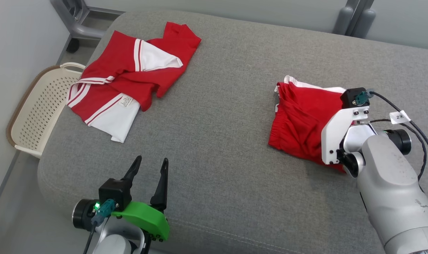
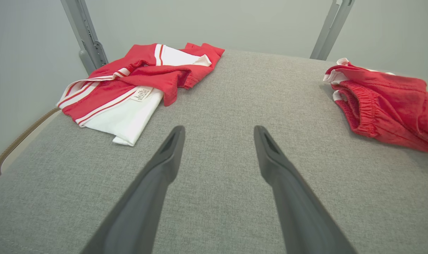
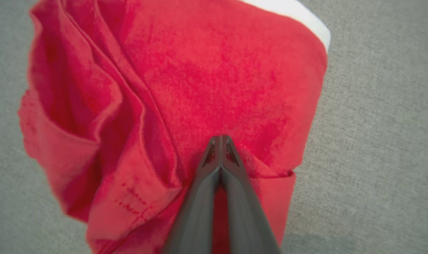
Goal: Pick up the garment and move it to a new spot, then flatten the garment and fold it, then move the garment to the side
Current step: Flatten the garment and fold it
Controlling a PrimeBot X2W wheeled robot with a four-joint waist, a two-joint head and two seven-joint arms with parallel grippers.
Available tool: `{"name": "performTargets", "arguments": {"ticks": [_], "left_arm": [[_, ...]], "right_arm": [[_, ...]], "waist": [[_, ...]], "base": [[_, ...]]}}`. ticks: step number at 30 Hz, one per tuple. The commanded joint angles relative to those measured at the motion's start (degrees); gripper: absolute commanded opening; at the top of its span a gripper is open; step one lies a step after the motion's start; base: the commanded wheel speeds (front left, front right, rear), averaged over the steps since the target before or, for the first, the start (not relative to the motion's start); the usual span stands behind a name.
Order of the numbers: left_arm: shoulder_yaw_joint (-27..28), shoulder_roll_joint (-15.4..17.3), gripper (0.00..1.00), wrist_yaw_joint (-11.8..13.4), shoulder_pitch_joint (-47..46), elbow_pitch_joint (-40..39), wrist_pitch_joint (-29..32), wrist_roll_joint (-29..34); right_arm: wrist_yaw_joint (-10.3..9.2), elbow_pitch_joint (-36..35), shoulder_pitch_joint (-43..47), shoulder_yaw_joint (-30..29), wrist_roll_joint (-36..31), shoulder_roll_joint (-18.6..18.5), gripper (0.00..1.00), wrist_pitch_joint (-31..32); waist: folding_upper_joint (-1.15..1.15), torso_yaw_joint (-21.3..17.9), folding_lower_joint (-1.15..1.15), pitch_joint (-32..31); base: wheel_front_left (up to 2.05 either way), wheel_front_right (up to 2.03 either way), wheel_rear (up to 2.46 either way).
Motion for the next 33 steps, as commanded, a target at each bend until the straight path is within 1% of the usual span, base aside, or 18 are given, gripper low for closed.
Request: {"name": "performTargets", "arguments": {"ticks": [1,10,17,23,29,33], "left_arm": [[-0.01,0.01,1.0,0.14,-0.83,0.23,-0.43,-0.33],[-0.34,-0.16,1.0,0.41,-0.6,1.16,-0.75,-0.96],[-0.65,-0.23,1.0,0.43,-0.55,1.43,-0.99,-1.23],[-1.2,-0.32,1.0,0.4,-0.1,1.69,-1.01,-1.46],[-1.8,-0.49,1.0,0.12,-0.35,2.11,-0.95,-1.55],[-1.89,-0.48,1.0,0.43,-0.27,2.3,-1.01,-1.84]], "right_arm": [[-0.07,0.16,0.81,1.16,0.82,0.66,0.0,-0.39],[-0.07,-0.16,0.94,6.27,3.89,2.82,0.0,-0.94],[-0.07,-0.23,-0.07,8.98,5.19,3.53,0.0,-1.74],[-0.07,1.57,-1.26,11.3,5.95,3.81,0.0,-2.78],[-0.07,3.74,-2.08,15.72,9.97,3.82,0.0,-3.29],[-0.07,5.22,-2.08,18.68,12.23,3.76,0.0,-2.86]], "waist": [[0.0,0.34,0.0,-0.02],[0.0,1.22,0.0,-0.69],[0.0,2.09,0.0,-1.05],[0.0,3.47,0.0,-1.17],[0.0,5.13,0.0,-1.11],[0.0,5.73,0.0,-1.32]], "base": [[0.0,0.0,0.0],[0.0,0.0,0.0],[0.0,0.0,0.0],[0.0,0.0,0.0],[0.0,0.0,0.0],[0.0,0.0,0.0]]}}
